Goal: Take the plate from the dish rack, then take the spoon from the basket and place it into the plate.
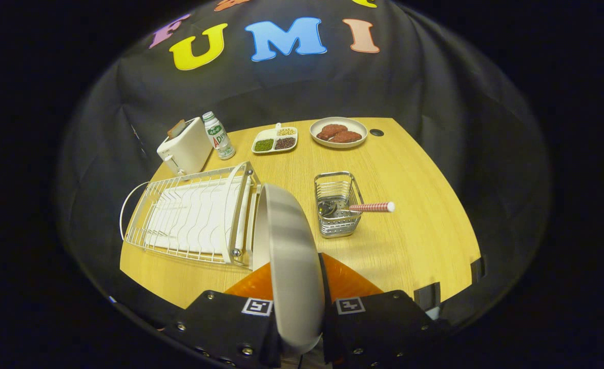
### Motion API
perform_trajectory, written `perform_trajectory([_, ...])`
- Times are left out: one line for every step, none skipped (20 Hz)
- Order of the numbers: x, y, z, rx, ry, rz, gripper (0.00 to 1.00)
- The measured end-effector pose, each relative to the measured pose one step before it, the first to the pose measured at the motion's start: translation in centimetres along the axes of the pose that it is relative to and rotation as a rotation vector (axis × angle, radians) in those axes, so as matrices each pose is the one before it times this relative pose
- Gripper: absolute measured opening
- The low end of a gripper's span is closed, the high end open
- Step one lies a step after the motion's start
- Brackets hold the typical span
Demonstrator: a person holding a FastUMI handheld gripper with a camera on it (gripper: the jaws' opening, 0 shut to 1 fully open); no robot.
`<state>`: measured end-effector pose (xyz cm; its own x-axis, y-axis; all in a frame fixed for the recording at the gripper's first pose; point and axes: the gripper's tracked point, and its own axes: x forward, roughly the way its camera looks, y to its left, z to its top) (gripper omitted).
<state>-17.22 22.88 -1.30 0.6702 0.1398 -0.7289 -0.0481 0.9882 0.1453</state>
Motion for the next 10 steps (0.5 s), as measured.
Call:
perform_trajectory([0.596, 0.031, -0.954, 0.01794, 0.00826, 0.02209, 0.30])
perform_trajectory([0.399, -0.126, -0.808, 0.02836, 0.01951, 0.01453, 0.30])
perform_trajectory([0.498, -0.241, -0.818, 0.04797, 0.01798, 0.01500, 0.30])
perform_trajectory([0.456, -0.284, -0.478, 0.03463, 0.01031, 0.01116, 0.30])
perform_trajectory([0.557, -0.500, -0.445, 0.03050, 0.01244, 0.00831, 0.30])
perform_trajectory([0.659, -0.562, -0.522, 0.02515, 0.00861, 0.00818, 0.30])
perform_trajectory([0.455, -0.392, -0.342, 0.01443, 0.00147, 0.01046, 0.30])
perform_trajectory([0.469, -0.384, -0.220, 0.01737, 0.00409, 0.01376, 0.30])
perform_trajectory([0.429, -0.191, -0.213, 0.01707, 0.00451, 0.02045, 0.30])
perform_trajectory([0.264, -0.025, 0.170, 0.02442, -0.00392, 0.03113, 0.30])
